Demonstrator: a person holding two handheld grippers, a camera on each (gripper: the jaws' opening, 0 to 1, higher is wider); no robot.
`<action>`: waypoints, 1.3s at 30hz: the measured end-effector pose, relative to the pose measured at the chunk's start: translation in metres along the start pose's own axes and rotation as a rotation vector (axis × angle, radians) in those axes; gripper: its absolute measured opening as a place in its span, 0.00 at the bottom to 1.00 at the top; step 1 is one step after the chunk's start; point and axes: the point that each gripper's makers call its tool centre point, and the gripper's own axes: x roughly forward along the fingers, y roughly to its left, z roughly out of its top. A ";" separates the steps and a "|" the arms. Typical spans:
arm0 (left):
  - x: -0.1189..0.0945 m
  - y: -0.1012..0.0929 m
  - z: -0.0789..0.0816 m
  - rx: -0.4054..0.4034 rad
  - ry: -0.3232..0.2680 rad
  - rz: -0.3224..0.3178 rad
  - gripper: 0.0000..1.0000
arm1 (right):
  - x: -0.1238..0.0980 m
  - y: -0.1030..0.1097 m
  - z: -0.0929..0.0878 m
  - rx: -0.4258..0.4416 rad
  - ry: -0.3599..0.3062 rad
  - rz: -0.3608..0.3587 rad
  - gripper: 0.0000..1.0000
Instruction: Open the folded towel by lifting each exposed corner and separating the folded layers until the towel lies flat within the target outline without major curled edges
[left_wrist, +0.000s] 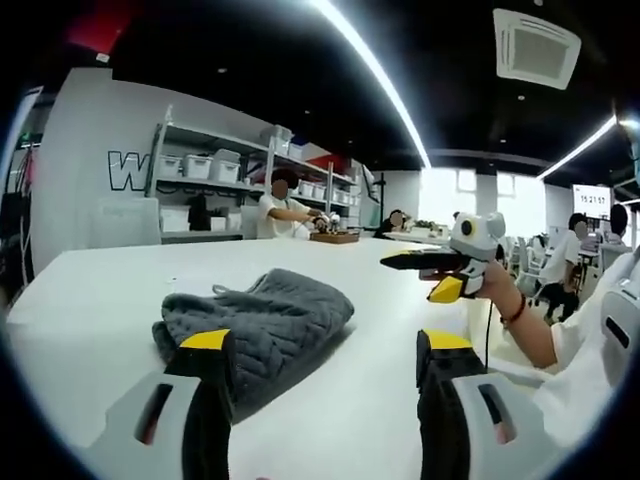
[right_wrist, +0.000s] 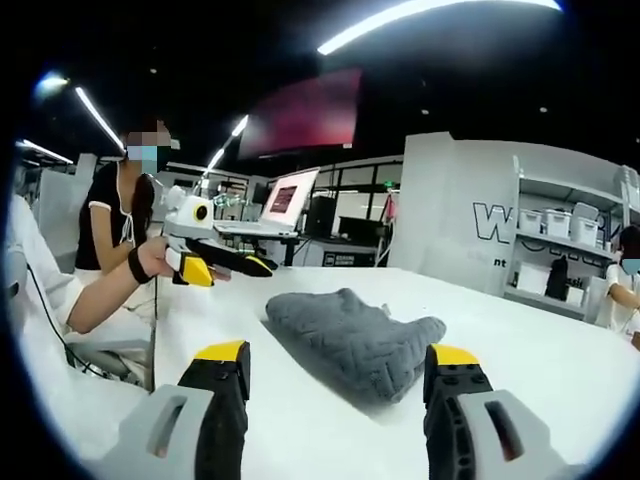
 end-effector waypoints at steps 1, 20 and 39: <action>0.000 0.000 0.000 -0.002 0.000 0.001 0.72 | 0.000 0.000 -0.001 -0.003 0.003 0.001 0.69; 0.008 0.004 -0.003 -0.013 0.030 -0.003 0.71 | 0.011 -0.010 -0.004 -0.016 0.042 -0.011 0.67; 0.020 0.015 -0.011 -0.036 0.063 0.003 0.70 | 0.021 -0.018 -0.003 0.003 0.051 -0.009 0.65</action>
